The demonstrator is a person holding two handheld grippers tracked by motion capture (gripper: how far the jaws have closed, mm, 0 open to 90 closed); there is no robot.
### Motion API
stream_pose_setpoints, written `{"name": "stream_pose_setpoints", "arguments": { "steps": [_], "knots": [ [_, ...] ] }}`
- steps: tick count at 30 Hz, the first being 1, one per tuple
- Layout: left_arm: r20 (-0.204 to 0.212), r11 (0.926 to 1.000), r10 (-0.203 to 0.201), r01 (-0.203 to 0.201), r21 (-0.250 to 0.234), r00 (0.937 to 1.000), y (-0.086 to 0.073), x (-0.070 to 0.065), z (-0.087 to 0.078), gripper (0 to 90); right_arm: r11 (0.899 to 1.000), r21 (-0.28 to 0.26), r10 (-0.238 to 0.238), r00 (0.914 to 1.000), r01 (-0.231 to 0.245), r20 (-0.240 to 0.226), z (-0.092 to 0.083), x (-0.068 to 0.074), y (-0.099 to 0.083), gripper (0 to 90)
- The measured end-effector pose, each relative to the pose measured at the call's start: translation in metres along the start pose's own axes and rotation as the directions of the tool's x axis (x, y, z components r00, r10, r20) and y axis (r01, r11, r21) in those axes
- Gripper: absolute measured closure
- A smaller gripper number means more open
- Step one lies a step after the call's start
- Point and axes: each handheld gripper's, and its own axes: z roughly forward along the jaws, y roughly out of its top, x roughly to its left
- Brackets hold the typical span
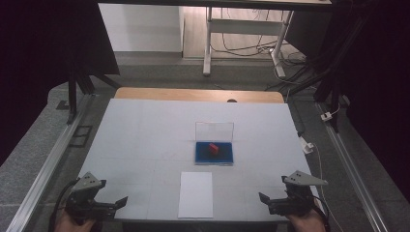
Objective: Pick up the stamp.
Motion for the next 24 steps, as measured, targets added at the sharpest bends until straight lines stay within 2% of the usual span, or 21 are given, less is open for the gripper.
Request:
{"name": "stream_pose_setpoints", "arguments": {
  "steps": [8, 14, 24],
  "knots": [
    [-0.02, 0.9999, 0.003, -0.003, 0.011, 0.9998, 0.0007, -0.0015, 0.0013, 2.7, 1.0, -0.006, 0.009, 0.9999, -0.009, -0.012, -0.0007, -0.0006, 0.0008, 0.0],
    [-0.032, 0.9999, 0.005, -0.005, 0.015, 0.9995, 0.0009, -0.0024, 0.0017, 2.1, 1.0, -0.024, -0.008, 0.9997, 0.007, -0.022, -0.0009, 0.0014, 0.0044, 0.0],
    [-0.011, 0.9996, 0.009, -0.009, 0.025, 0.9999, 0.0011, -0.002, 0.0024, 3.2, 0.999, -0.019, -0.037, 0.9981, 0.036, -0.049, 0.0033, 0.006, 0.008, 0.0]
  ]
}}
